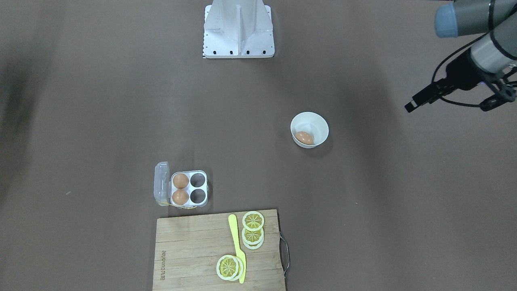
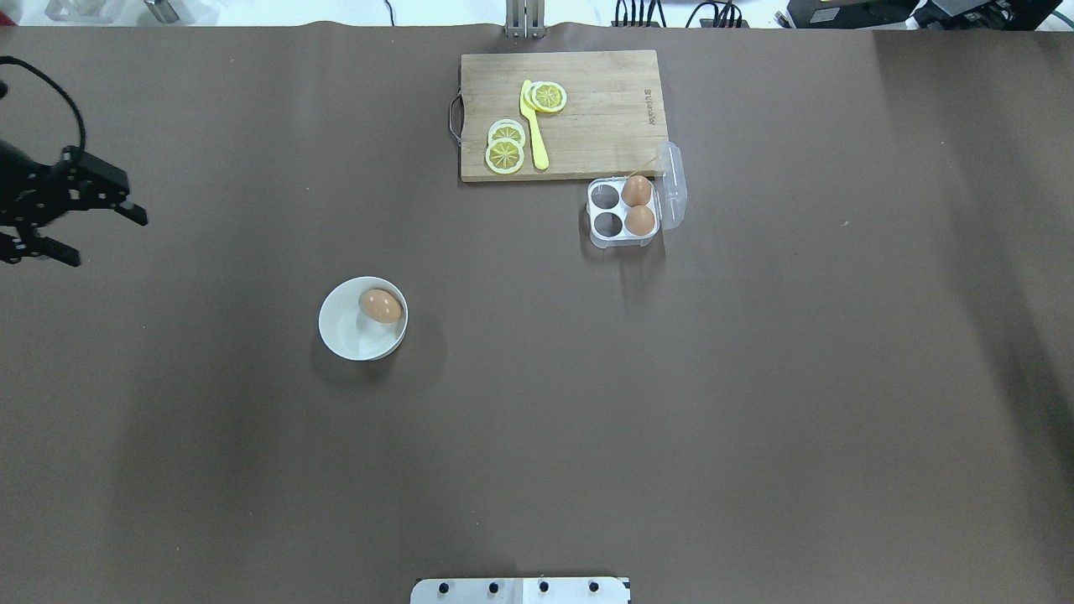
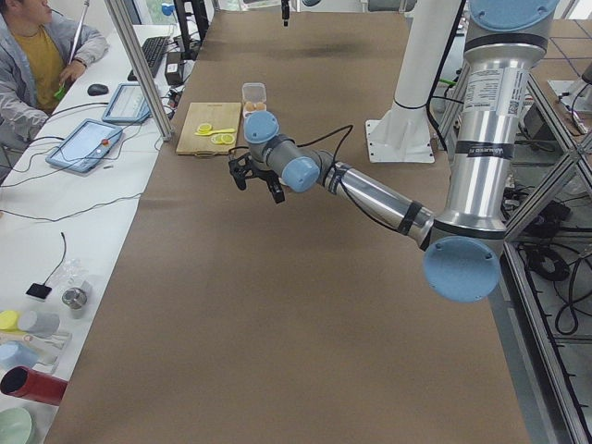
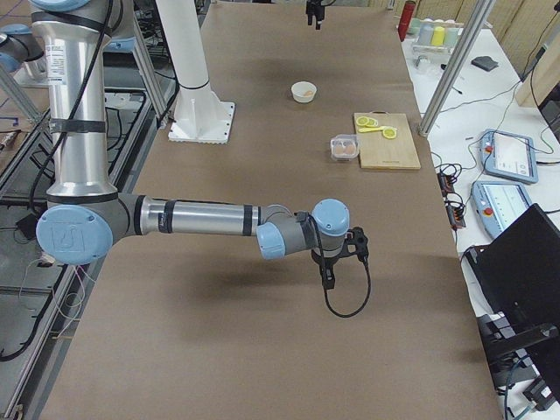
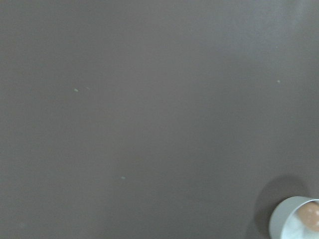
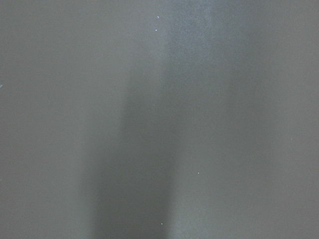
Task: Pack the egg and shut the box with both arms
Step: 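Move the left gripper over the brown egg in the white bowl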
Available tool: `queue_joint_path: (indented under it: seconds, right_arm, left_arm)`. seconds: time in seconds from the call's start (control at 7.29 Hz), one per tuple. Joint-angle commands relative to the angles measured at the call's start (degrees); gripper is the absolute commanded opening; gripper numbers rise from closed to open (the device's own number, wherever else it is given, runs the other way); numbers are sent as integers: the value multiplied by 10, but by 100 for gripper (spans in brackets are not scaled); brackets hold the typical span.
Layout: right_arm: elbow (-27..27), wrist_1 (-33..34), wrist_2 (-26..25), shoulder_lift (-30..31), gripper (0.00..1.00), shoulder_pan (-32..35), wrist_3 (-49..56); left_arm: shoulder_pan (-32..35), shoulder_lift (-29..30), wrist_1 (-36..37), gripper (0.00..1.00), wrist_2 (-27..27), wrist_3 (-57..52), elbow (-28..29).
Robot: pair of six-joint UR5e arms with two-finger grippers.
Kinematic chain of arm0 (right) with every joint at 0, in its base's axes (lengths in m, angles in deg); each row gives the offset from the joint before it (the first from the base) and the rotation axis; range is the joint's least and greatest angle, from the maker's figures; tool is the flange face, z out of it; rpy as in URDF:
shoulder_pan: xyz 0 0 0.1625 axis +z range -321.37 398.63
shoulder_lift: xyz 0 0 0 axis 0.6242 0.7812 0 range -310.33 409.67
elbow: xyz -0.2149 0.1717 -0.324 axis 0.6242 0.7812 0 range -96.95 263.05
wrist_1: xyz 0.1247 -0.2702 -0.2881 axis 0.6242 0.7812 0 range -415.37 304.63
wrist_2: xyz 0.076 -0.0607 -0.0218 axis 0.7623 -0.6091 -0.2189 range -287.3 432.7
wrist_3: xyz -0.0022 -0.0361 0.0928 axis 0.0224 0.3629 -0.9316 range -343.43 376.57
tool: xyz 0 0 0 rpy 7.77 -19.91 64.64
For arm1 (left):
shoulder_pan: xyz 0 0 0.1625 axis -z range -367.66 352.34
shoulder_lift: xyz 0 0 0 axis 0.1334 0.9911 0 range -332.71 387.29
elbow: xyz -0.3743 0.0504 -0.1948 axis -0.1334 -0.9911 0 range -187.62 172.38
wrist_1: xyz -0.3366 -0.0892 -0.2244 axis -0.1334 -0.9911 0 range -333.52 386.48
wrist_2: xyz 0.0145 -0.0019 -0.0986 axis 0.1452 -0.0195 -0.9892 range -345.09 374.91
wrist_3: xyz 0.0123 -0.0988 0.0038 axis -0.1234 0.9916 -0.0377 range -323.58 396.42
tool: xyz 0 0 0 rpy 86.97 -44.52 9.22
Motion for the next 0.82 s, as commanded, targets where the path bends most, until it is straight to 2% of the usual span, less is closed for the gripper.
queue_joint_path:
  seconds: [0.0,0.14,0.27,0.41,0.55,0.69]
  right_arm:
    - [-2,0,0,-1,100,0,0]
    - [-2,0,0,-1,100,0,0]
    - [-4,0,0,-1,100,0,0]
    - [-3,0,-1,-1,100,0,0]
    - [-3,0,-1,0,100,0,0]
    - [-3,0,-1,0,100,0,0]
  left_arm:
    - [-124,100,4,97,112,191,33]
    - [-180,152,7,97,155,251,71]
    - [-213,166,16,97,189,255,85]
    - [-242,167,16,85,218,251,90]
    - [-248,167,16,69,231,250,90]
    - [-248,167,14,67,231,249,90]
